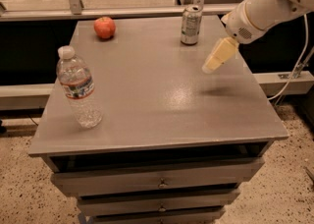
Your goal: Knock 7up can over
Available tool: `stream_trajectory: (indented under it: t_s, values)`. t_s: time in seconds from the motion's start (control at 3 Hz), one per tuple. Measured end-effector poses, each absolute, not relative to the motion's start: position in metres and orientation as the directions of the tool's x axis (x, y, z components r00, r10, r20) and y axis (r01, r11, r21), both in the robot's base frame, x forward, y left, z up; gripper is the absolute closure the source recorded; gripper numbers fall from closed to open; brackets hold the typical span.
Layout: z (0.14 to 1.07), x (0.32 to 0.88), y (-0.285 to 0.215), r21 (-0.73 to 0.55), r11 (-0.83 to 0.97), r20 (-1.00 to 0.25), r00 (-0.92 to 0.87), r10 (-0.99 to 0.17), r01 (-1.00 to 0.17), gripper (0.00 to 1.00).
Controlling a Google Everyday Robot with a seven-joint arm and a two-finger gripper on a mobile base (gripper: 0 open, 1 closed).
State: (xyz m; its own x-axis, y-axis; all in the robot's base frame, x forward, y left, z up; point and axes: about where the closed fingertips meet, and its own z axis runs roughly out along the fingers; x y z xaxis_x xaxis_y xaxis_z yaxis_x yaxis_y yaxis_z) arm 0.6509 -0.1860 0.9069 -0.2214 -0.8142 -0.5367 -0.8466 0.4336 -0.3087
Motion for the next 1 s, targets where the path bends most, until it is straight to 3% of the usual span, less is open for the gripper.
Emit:
stream_trajectory:
  t_s: [1.0]
  values:
    - [0.901, 0.785, -0.153, -0.207, 0.522, -0.855, -0.106, -0.508, -0.827, 0.00]
